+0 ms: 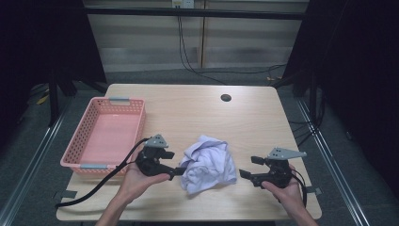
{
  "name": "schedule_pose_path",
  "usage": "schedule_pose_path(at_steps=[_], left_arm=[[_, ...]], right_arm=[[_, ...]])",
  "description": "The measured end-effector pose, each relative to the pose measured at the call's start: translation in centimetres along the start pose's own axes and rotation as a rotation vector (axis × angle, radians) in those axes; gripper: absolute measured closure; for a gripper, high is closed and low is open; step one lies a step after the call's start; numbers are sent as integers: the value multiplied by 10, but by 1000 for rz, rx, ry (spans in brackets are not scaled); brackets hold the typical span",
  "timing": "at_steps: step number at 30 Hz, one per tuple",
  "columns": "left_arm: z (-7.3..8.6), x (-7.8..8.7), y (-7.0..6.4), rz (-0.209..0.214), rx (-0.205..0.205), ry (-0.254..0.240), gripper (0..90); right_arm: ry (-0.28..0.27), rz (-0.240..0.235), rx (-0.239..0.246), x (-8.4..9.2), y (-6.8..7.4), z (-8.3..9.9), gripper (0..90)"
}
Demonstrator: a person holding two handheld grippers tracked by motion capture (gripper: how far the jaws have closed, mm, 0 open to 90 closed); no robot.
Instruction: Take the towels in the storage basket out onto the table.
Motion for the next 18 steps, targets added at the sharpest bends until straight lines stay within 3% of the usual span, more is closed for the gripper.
schedule_pose_path(at_steps=[2, 4, 6, 7, 9, 10, 11, 12, 13, 14, 16, 17, 18], left_arm=[[6, 8, -7, -20, 22, -13, 361], [13, 12, -18, 21, 37, -44, 437], [21, 9, -20, -34, 25, -39, 480], [23, 5, -18, -44, 29, -49, 480], [24, -11, -3, -12, 116, -84, 560], [24, -11, -3, -12, 116, -84, 582], [22, -23, 8, -32, 95, -63, 603], [22, -23, 8, -32, 95, -63, 595], [15, -33, 21, -41, 108, -62, 547], [15, -33, 21, -41, 108, -62, 504], [5, -43, 26, 9, 104, -63, 476], [3, -50, 29, -11, 91, -51, 452], [0, -57, 30, 3, 101, -63, 421]], right_arm=[[4, -7, 19, -2, 4, -6, 266], [11, -19, 37, -6, 8, -13, 301], [8, -50, 76, -15, 16, -30, 377], [8, -50, 76, -15, 16, -30, 377], [5, -83, 94, -28, 23, -48, 446], [5, -83, 94, -28, 23, -48, 446], [3, -116, 109, -39, 29, -58, 447], [3, -116, 109, -39, 29, -58, 447], [6, -134, 128, -52, 34, -64, 410], [6, -134, 128, -52, 34, -64, 410], [22, -135, 129, -68, 35, -67, 354], [29, -124, 131, -75, 34, -66, 339], [40, -122, 130, -82, 33, -64, 336]])
Point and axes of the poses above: each handheld gripper's, and its own axes: x roughly backward along the jaws, z roughly out of its underside, y roughly to its left, the point moved 7 cm from there along -x, roughly forward along the jaws, and after that the axes turned 5 degrees about y, right-handed, at the moved point
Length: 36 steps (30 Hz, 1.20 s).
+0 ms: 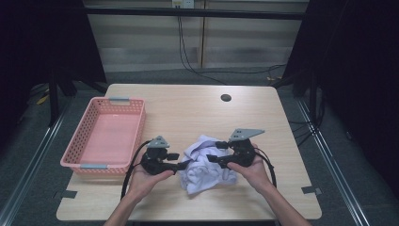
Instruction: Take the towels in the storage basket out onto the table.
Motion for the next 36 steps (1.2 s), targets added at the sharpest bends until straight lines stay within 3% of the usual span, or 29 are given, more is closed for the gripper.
schedule_pose_path(at_steps=[2, 3, 4, 5, 6, 8, 10, 11, 14, 17, 21, 24, 25, 26, 27, 32, 33, 35, 36], left_arm=[[2, -17, 1, 6, 15, 26, 385], [5, -22, 2, 11, 8, 45, 331], [7, -24, 2, 23, -3, 52, 331], [8, -25, 0, 61, -10, 39, 417], [8, -22, 1, 50, -9, 20, 705], [8, -21, 2, 50, -9, 13, 841], [8, -16, 5, 36, -7, 3, 862], [6, -7, 8, 47, 28, -40, 869], [3, 2, 12, 45, 50, -75, 870], [2, 13, 16, 35, 67, -110, 871], [-1, 30, 19, 14, 91, -156, 871], [-2, 37, 20, 6, 99, -179, 871], [-4, 45, 20, 11, 106, -201, 872], [-4, 45, 20, 11, 106, -201, 872], [-6, 50, 20, 12, 113, -221, 872], [-14, 67, 18, 26, 109, -274, 873], [-18, 73, 20, 13, 118, -298, 873], [-19, 73, 20, 17, 119, -295, 873], [-16, 69, 22, 6, 111, -261, 873]], right_arm=[[26, -18, -2, -13, 0, 6, 324], [72, -18, 16, -21, 3, 15, 363], [72, -18, 16, -21, 3, 15, 363], [78, -30, 19, -22, 4, 18, 440], [104, -4, 28, -25, 6, 27, 598], [101, 17, 23, -25, 5, 28, 637], [87, 39, 0, -20, 3, 26, 696], [60, 63, -26, -11, -5, 23, 715], [44, 78, -44, -3, -13, 22, 717], [5, 99, -94, 11, -28, 21, 697], [-51, 151, -162, 38, -54, 22, 734], [-73, 176, -190, 47, -64, 23, 733], [-99, 198, -214, 58, -73, 22, 735], [-99, 198, -214, 58, -73, 22, 735], [-143, 206, -234, 72, -82, 16, 734], [-194, 210, -238, 91, -90, 4, 734], [-209, 219, -230, 97, -94, -1, 733], [-209, 222, -235, 98, -97, -3, 730], [-174, 224, -235, 91, -103, 0, 707]])
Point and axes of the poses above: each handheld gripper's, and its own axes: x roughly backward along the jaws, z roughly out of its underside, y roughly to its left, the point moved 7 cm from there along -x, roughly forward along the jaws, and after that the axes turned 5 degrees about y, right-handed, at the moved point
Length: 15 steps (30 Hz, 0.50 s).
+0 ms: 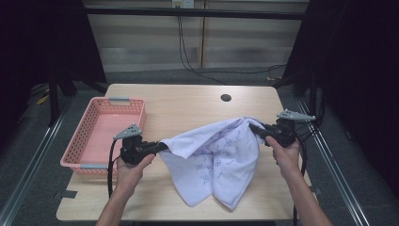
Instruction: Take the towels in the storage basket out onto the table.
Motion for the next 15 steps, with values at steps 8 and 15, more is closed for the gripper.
schedule_pose_path(at_steps=[8, 15], left_arm=[[18, -7, 4, -34, -7, 94, 657], [17, -18, -5, 10, -41, 117, 574]], right_arm=[[88, 55, 7, -17, -13, 26, 485], [84, 17, 46, -16, 5, 29, 464]])
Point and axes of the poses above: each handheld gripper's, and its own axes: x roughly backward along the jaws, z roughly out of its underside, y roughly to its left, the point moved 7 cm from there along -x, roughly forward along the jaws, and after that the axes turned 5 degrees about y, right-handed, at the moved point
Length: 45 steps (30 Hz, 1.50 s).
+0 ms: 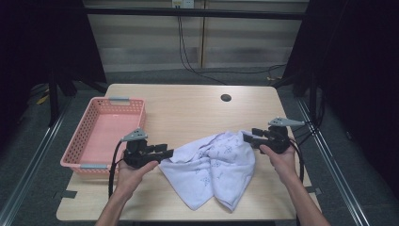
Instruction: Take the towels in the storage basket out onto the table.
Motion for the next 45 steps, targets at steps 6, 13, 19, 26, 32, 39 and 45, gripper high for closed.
schedule_pose_path(at_steps=[6, 13, 19, 26, 32, 39, 45], left_arm=[[13, -53, -7, 29, -49, 128, 511], [30, -72, -6, 13, -60, 216, 534], [37, -74, -19, 43, -95, 268, 812], [27, -47, -37, 128, -81, 175, 827], [11, -25, -55, 177, -107, 85, 829], [-9, 1, -76, 264, -114, -18, 831], [-21, 22, -86, 268, -135, -80, 830]], right_arm=[[96, -106, 72, -27, 36, 16, 451], [162, -114, 116, -43, 45, 31, 422], [171, -78, 140, -51, 45, 35, 789], [60, -52, 48, -31, 22, 6, 837], [-12, -44, 12, -19, 13, -14, 842], [-86, 13, -20, -8, -9, -56, 855], [-128, 30, -36, 3, -24, -88, 857]])
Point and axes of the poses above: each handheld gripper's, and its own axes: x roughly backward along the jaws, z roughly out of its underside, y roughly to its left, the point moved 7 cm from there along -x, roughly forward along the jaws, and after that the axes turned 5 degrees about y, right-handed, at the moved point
